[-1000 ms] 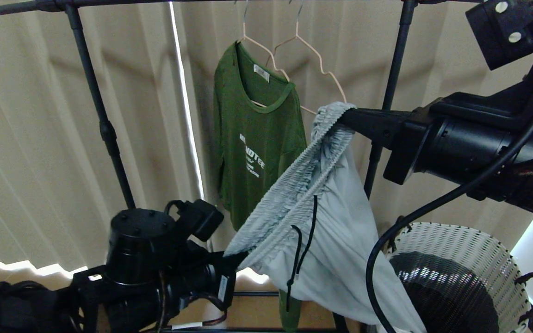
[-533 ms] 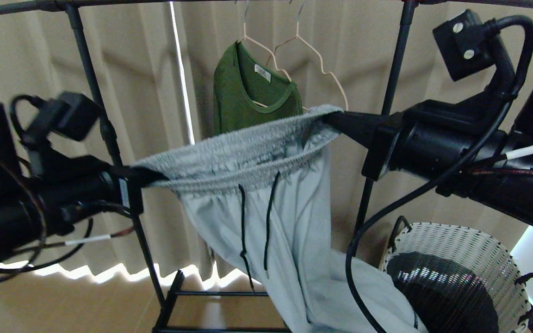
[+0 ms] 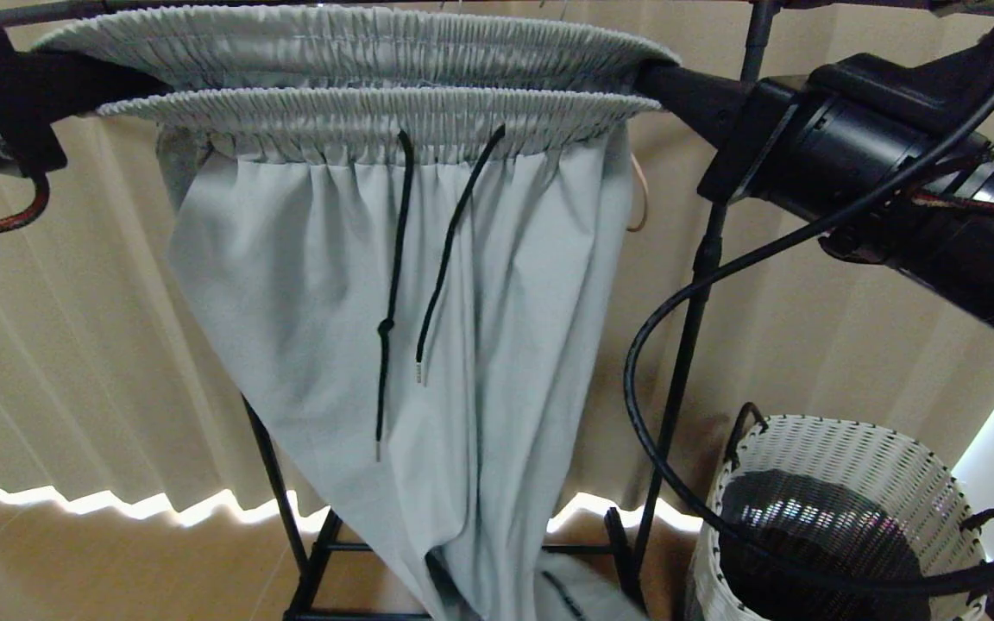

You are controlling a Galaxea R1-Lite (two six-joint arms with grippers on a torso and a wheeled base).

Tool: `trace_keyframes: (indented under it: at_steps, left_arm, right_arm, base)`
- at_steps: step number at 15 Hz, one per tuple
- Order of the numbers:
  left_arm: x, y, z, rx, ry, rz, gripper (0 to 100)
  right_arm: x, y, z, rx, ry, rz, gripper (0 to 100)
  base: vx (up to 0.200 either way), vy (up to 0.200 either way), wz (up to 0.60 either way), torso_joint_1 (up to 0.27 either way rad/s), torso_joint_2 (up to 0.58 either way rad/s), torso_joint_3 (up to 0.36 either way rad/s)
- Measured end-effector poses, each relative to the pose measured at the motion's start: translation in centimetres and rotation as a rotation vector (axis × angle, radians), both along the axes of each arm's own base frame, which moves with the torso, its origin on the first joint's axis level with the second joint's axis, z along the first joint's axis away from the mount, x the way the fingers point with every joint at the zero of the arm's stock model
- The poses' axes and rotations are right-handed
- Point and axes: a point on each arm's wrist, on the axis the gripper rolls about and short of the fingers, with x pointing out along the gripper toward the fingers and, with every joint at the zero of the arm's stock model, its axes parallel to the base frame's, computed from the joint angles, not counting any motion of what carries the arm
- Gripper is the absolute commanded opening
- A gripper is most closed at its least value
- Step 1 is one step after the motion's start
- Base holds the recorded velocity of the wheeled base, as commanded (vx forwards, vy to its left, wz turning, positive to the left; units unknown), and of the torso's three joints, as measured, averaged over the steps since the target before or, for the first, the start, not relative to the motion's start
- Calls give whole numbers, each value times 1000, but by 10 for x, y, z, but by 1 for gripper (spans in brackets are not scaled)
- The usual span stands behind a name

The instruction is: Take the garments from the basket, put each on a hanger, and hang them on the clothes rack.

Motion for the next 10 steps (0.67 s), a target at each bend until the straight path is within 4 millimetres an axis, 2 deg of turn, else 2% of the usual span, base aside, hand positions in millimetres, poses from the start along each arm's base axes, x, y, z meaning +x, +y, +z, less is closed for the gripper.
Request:
trace_keyframes:
  at_steps: [2, 3, 5, 7, 8, 10]
  left_arm:
    - [-4, -10, -3, 6, 22, -59, 0]
    - [-5, -21, -11, 16, 55, -112, 0]
    - [-2, -40, -41, 61, 161, -186, 0]
    - [4, -56, -69, 111, 256, -223, 0]
    - [9, -62, -75, 119, 264, -215, 0]
    - [16, -69, -71, 114, 246, -203, 0]
  right_arm:
    - [0, -11, 1, -17, 19, -32, 0]
    - [-1, -19, -2, -47, 58, -54, 0]
    - [-11, -34, -10, -100, 134, -81, 0]
    - [-21, -43, -31, -151, 207, -93, 0]
    - [-25, -47, -37, -156, 218, -96, 0]
    - [-28, -51, -35, -141, 200, -104, 0]
  base:
    - [0, 0, 0, 0, 0, 0]
    - [0, 0, 0, 0, 0, 0]
    - [0, 0, 0, 0, 0, 0]
    - [0, 0, 0, 0, 0, 0]
    - [0, 0, 0, 0, 0, 0]
    - [0, 0, 0, 0, 0, 0]
